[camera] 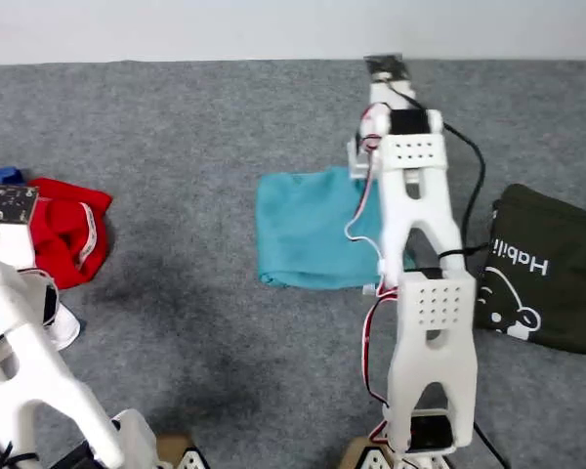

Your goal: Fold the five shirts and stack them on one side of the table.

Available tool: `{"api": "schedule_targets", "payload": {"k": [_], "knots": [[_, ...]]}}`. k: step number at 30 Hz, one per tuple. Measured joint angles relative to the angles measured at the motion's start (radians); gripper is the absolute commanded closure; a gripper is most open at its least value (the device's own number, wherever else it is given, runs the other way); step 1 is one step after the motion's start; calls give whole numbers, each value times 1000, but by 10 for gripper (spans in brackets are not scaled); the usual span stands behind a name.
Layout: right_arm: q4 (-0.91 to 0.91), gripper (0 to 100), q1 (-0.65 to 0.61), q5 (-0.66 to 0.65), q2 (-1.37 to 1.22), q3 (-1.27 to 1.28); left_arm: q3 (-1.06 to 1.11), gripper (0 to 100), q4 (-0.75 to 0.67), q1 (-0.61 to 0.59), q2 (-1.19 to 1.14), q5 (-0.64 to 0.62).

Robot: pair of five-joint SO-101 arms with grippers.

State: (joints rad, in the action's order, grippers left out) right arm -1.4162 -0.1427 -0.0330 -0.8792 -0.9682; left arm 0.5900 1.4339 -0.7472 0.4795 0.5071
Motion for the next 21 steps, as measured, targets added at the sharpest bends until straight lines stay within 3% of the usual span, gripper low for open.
{"api": "schedule_targets", "payload": {"k": [11, 17, 21], "knots": [[152, 977, -20, -71, -114, -23, 0, 994, -6, 0, 0, 0], [127, 701, -14, -75, -127, -32, 0, 994, -6, 0, 0, 0], [31, 652, -15, -63, -120, -101, 0, 994, -6, 0, 0, 0]]}}
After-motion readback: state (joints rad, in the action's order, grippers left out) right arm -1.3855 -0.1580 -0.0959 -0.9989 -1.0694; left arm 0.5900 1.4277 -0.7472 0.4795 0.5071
